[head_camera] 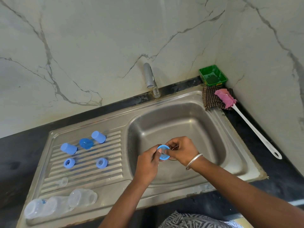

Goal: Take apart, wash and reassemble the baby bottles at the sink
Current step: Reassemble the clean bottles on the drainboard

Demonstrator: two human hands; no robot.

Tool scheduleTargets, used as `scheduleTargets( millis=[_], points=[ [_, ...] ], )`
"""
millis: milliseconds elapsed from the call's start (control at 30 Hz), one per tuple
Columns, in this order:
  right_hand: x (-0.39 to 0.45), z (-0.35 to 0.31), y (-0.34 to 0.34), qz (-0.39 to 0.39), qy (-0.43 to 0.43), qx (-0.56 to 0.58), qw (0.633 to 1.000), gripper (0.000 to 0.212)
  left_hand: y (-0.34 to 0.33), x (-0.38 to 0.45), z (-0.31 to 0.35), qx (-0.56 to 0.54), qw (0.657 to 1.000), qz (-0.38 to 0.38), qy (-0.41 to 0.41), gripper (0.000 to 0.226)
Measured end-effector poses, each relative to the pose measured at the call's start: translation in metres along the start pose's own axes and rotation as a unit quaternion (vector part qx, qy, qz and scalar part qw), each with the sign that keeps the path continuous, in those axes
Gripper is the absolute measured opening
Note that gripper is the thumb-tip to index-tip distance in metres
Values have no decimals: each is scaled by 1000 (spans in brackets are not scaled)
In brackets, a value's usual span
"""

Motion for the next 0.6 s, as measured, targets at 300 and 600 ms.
scheduleTargets(
  millis=[300, 600],
  points=[
    [-9, -8, -3, -63, 45, 86, 993, 21, -10, -7, -2, -325, 921, 61, 206, 26],
    [-11, -9, 0, 1, 122, 95, 988, 26, -11, -4, 12, -475, 841, 62, 252, 27]
  ],
)
Point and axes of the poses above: each hand's wrist, its own x-axis towards the middle knuckle, its own y-axis out of the back of the hand, z = x × y, the point moved 7 cm from there along x, towards the middle knuckle, and after that the axes turned 14 degrees about -y, right-handed, at the moved point
